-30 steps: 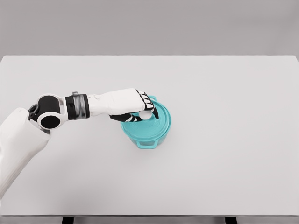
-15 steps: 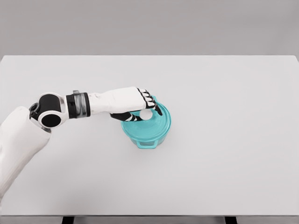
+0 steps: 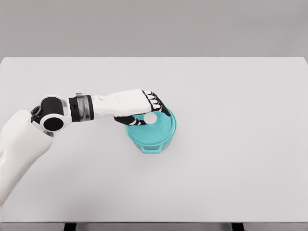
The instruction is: Cover the pot with left arm
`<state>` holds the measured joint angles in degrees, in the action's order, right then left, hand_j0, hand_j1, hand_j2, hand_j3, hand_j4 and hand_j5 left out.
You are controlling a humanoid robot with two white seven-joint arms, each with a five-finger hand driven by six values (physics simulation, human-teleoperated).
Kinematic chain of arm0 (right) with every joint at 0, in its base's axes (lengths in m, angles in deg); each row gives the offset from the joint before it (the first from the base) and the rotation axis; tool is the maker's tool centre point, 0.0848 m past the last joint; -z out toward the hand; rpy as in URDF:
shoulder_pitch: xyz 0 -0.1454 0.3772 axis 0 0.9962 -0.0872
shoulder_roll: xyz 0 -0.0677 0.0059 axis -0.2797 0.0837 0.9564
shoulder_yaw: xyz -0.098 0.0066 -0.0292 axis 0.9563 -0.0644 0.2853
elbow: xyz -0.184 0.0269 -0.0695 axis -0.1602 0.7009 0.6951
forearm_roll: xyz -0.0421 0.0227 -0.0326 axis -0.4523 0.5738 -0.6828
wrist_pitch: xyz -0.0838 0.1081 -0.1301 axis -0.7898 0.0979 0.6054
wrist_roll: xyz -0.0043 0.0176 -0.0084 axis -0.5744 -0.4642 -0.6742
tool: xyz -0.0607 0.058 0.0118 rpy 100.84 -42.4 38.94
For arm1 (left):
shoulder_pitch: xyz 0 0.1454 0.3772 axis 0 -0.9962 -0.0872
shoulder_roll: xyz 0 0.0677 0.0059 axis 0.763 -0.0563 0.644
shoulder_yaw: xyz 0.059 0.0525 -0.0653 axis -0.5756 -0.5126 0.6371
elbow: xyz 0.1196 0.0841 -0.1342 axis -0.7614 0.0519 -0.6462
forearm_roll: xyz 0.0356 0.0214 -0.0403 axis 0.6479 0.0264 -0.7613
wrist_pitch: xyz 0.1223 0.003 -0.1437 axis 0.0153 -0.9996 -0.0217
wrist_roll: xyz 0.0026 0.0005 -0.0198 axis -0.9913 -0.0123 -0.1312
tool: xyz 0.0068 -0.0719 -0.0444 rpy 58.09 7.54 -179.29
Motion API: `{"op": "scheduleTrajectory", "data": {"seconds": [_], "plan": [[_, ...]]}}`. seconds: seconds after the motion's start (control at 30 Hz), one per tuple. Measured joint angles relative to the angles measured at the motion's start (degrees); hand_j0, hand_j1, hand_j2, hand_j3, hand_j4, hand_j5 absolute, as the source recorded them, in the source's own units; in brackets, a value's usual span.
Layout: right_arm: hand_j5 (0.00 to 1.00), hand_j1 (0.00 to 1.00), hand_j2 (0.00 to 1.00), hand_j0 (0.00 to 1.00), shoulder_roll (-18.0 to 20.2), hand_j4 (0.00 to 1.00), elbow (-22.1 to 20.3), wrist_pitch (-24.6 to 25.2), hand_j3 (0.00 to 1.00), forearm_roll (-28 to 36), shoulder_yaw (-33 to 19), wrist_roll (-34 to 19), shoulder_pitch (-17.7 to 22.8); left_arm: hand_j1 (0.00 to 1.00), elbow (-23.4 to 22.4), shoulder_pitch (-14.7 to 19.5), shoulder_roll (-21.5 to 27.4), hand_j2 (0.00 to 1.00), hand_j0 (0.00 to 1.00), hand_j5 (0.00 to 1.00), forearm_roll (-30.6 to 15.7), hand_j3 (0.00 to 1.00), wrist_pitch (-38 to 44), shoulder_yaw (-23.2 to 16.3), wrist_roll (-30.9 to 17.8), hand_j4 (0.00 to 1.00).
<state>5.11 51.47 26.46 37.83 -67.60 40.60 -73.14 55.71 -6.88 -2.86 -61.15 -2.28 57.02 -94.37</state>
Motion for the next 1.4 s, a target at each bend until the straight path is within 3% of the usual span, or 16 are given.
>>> {"op": "scheduleTrajectory", "data": {"seconds": [0.27,0.93,1.07,1.23,1.4], "plan": [[1.00,1.00,1.00,1.00,0.00,1.00,0.00,0.00,1.00,0.00,0.00,0.00,0.09,0.93,0.13,0.00,0.02,0.93,0.93,0.93,-0.06,0.93,0.01,0.21,0.00,0.93],[1.00,1.00,1.00,1.00,0.00,1.00,0.00,0.00,1.00,0.00,0.00,0.00,0.09,0.94,0.80,1.32,0.06,0.94,0.94,0.94,-0.45,0.94,-0.01,0.48,-0.01,0.94],[1.00,1.00,1.00,1.00,0.00,1.00,0.02,0.00,1.00,0.00,0.00,0.00,0.09,0.99,0.92,1.49,0.09,0.99,0.99,0.99,-0.69,0.99,-0.02,0.59,-0.01,0.99],[1.00,1.00,1.00,1.00,0.00,1.00,0.01,0.00,1.00,0.00,0.00,0.00,0.09,1.00,3.41,1.67,0.45,1.00,1.00,1.00,-0.84,1.00,-0.03,1.15,-0.01,1.00],[1.00,1.00,1.00,1.00,0.00,1.00,0.02,0.00,1.00,0.00,0.00,0.00,0.09,1.00,7.33,0.97,3.43,1.00,1.00,1.00,-1.17,1.00,-0.02,4.43,-0.01,1.00]]}}
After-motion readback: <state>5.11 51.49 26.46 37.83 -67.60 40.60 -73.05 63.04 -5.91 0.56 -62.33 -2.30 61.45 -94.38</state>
